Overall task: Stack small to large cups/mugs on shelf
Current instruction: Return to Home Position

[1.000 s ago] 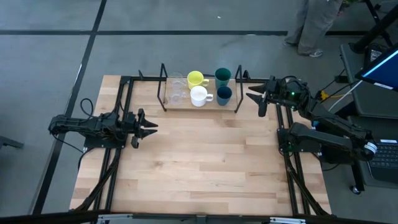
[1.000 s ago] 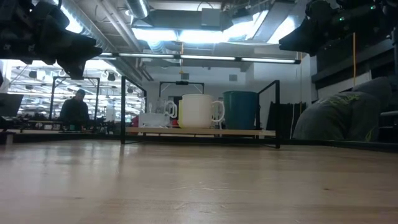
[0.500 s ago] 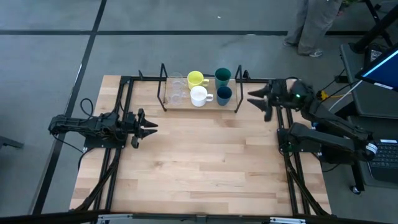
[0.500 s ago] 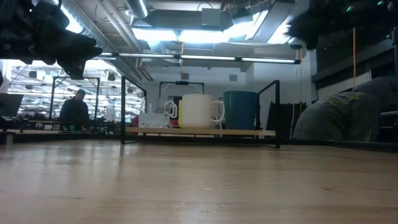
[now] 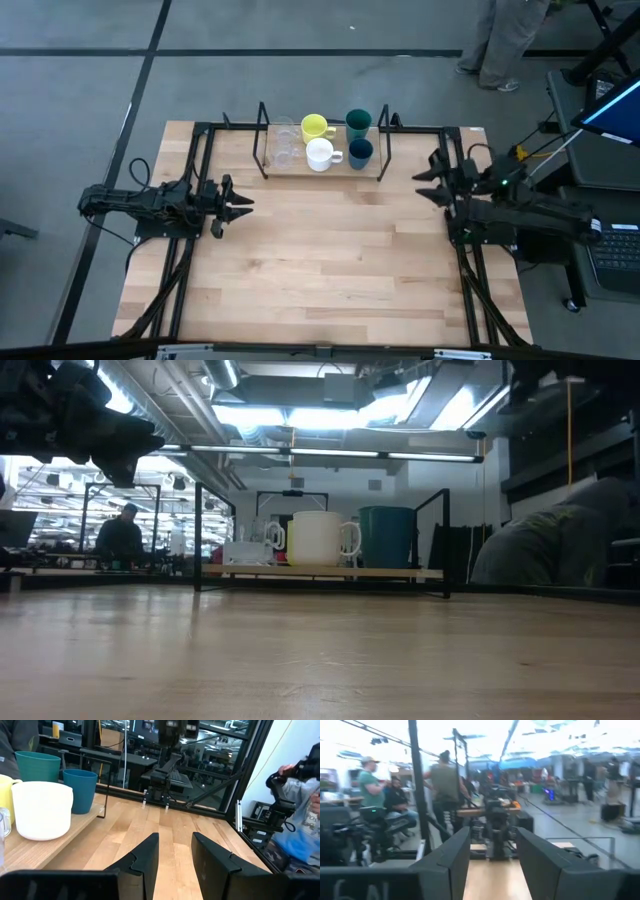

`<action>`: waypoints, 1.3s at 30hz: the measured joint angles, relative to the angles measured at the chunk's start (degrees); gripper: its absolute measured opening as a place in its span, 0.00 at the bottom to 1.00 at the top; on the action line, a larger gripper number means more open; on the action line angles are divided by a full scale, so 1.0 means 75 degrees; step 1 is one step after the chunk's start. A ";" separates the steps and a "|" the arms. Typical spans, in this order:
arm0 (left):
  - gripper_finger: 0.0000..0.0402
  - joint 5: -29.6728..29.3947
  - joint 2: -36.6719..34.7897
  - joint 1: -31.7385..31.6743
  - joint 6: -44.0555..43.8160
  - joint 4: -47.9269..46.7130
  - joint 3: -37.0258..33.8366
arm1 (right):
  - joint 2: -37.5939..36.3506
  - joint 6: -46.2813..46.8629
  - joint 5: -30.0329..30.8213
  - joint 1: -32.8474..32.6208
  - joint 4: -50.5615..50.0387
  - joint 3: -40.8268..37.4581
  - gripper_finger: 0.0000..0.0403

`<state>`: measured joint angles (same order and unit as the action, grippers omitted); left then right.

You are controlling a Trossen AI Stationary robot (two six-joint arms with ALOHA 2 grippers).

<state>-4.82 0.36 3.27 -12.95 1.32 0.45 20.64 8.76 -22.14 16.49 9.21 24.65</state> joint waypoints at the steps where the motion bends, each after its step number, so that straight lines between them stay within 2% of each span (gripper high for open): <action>1: 0.27 0.0000 0.0000 0.0000 0.0000 0.0000 0.0000 | -0.0107 0.0035 0.0000 -0.0142 0.0328 -0.0328 0.40; 5: 0.27 0.0000 0.0000 0.0000 0.0001 0.0000 0.0000 | -0.0411 0.0234 0.0004 -0.0590 0.1420 -0.1379 0.40; 11: 0.27 0.0000 0.0000 0.0000 0.0000 0.0000 0.0000 | -0.1055 0.0235 0.0013 -0.1094 0.1629 -0.2401 0.40; 16: 0.27 0.0000 0.0000 0.0000 0.0002 0.0000 0.0000 | -0.1246 0.0224 0.0307 -0.1111 0.1666 -0.2494 0.40; 24: 0.27 0.0000 0.0000 0.0000 0.0000 0.0000 0.0000 | -0.1560 0.0197 0.0294 -0.1174 0.1632 -0.2360 0.40; 34: 0.27 0.0000 0.0000 0.0000 0.0001 0.0000 0.0000 | -0.1820 -0.0021 0.0279 -0.1432 0.1787 -0.3188 0.40; 39: 0.27 -0.0003 0.0000 0.0000 0.0000 0.0001 0.0000 | -0.1872 -0.0261 0.0535 -0.1487 0.1230 -0.3233 0.40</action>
<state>-4.84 0.36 3.27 -12.95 1.33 0.45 6.60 6.80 -18.13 5.34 18.44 0.40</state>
